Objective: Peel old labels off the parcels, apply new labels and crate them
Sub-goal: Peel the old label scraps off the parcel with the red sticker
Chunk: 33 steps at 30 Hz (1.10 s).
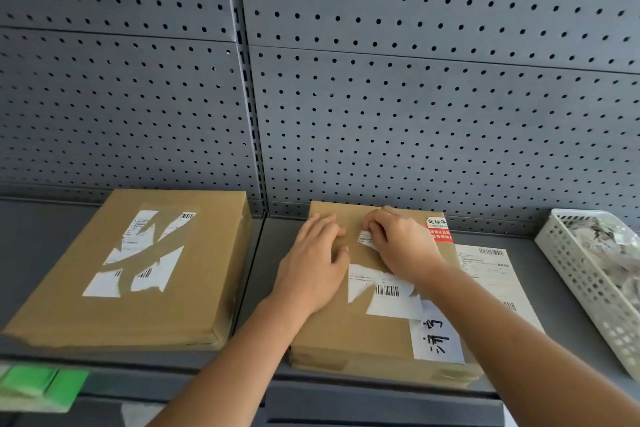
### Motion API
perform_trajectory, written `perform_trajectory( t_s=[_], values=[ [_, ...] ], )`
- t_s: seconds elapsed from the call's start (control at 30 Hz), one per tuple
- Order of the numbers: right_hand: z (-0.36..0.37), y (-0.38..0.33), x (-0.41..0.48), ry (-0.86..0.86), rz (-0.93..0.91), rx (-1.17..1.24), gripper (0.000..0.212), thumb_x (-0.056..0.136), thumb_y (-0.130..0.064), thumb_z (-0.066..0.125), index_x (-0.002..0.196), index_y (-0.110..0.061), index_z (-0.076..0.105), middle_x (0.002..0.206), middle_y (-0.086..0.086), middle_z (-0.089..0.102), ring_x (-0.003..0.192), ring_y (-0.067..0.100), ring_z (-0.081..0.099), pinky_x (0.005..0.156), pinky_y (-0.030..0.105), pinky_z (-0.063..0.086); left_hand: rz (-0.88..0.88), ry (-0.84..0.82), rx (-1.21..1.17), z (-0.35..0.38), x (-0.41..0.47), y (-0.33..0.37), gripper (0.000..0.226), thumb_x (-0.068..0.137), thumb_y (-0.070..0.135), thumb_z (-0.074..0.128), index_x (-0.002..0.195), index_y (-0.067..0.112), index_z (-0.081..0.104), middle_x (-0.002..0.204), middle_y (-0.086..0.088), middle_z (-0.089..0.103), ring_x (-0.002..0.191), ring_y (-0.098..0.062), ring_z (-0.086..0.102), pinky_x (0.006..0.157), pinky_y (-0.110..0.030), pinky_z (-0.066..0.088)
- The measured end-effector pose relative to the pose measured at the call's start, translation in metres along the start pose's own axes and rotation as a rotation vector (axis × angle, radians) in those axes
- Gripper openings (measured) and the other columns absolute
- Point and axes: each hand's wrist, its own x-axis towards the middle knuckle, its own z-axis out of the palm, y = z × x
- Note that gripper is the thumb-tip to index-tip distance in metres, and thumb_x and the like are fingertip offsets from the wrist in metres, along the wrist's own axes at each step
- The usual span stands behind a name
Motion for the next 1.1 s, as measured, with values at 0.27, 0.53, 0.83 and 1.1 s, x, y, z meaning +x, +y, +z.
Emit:
perform_trajectory(
  t_s=[0.27, 0.53, 0.83, 1.1],
  values=[
    [0.003, -0.0008, -0.0021, 0.044, 0.036, 0.076, 0.02, 0.1, -0.022, 0.045, 0.097, -0.024, 0.064, 0.099, -0.012, 0.061, 0.085, 0.015, 0.058, 0.069, 0.036, 0.049, 0.008, 0.007, -0.005, 0.0001, 0.0009, -0.0008, 0.034, 0.104, 0.037, 0.044, 0.136, 0.031, 0.05, 0.159, 0.025, 0.026, 0.149, 0.005, 0.003, 0.111, -0.038, 0.037],
    [0.0053, 0.0001, -0.0052, 0.052, 0.001, 0.034, 0.019, 0.097, -0.015, 0.045, 0.089, -0.024, 0.06, 0.094, -0.012, 0.06, 0.084, 0.018, 0.058, 0.066, 0.035, 0.048, 0.009, 0.003, 0.007, 0.0011, -0.0002, -0.0008, 0.035, 0.104, 0.037, 0.044, 0.138, 0.031, 0.049, 0.159, 0.025, 0.025, 0.15, 0.004, 0.002, 0.111, -0.038, 0.037],
    [0.0075, 0.0004, -0.0035, 0.049, 0.003, 0.012, 0.02, 0.098, -0.015, 0.044, 0.09, -0.025, 0.06, 0.094, -0.011, 0.06, 0.08, 0.02, 0.059, 0.062, 0.033, 0.046, 0.009, 0.007, 0.005, 0.0016, 0.0008, -0.0023, 0.034, 0.104, 0.038, 0.044, 0.137, 0.031, 0.05, 0.159, 0.025, 0.026, 0.15, 0.004, 0.003, 0.111, -0.039, 0.037],
    [0.0077, 0.0009, -0.0034, 0.045, -0.006, 0.018, 0.02, 0.099, -0.017, 0.044, 0.094, -0.025, 0.061, 0.097, -0.011, 0.06, 0.082, 0.019, 0.058, 0.065, 0.033, 0.046, 0.013, 0.013, 0.004, 0.0023, 0.0003, -0.0027, 0.035, 0.103, 0.038, 0.044, 0.137, 0.031, 0.05, 0.158, 0.026, 0.026, 0.149, 0.005, 0.003, 0.11, -0.039, 0.038]
  ],
)
